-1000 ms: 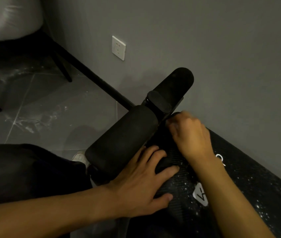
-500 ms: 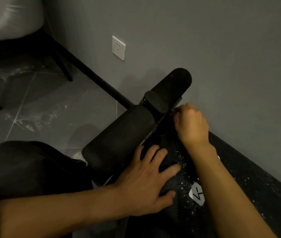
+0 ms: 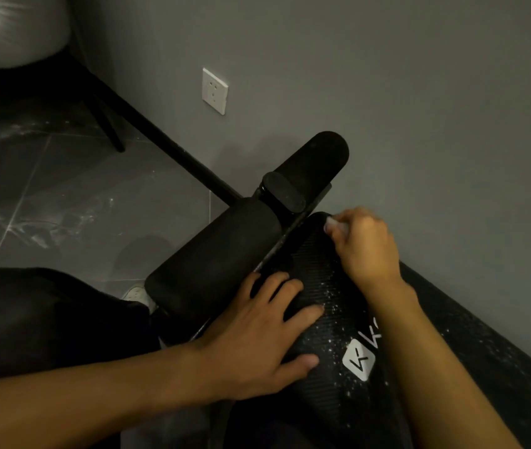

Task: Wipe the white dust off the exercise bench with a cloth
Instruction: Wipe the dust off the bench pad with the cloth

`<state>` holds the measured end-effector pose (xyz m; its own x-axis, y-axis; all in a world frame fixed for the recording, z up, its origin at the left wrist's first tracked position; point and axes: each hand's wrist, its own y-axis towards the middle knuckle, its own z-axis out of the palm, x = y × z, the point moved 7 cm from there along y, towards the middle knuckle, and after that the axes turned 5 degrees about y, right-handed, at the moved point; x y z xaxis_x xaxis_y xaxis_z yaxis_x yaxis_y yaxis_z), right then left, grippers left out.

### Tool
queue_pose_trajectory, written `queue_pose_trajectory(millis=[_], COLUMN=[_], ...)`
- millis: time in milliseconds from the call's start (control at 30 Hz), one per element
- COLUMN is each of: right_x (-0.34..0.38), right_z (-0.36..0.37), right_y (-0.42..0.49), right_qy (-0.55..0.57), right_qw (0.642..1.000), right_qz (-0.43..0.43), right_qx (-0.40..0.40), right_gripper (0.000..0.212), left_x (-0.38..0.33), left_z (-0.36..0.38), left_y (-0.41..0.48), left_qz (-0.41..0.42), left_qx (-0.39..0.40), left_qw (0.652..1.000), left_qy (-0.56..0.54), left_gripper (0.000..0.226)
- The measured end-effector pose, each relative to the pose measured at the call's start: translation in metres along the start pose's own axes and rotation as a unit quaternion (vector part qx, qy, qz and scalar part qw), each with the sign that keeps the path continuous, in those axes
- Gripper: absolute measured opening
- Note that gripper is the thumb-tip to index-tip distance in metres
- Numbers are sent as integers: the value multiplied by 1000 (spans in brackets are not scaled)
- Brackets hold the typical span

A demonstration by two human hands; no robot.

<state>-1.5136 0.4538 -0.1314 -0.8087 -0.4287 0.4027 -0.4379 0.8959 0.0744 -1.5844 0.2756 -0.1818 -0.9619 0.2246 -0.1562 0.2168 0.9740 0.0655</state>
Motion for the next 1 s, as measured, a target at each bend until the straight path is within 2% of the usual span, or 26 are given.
queue_pose_trajectory(millis=[167,300,467,667,867,1000], right_x=[4,-2,-10,14,-24,2], right_z=[6,4,0,6,-12,1], right_y=[-32,-51,-2,-71,-34,-51], right_qy=[44,43,-44,22,-38,-17], right_qw=[997,996,999,993,999,998], right_qz=[-53,-67,-13,-102,7,-50], right_qx=[36,49,-19,55,-5,29], right_gripper=[22,21,27,20,27,23], left_x=[11,24,23,26,24,22], left_z=[-14,-9,-6,-2,-8,-9], left_y=[5,10,8,8,8,9], left_qz=[-26,-61,-52,-68,-71,-73], left_qx=[-59,-71,-60,-56,-57,-54], left_qw=[996,986,990,988,990,994], left_qy=[-67,-141,-114,-128,-109,-68], left_gripper=[54,58,55,57,54,52])
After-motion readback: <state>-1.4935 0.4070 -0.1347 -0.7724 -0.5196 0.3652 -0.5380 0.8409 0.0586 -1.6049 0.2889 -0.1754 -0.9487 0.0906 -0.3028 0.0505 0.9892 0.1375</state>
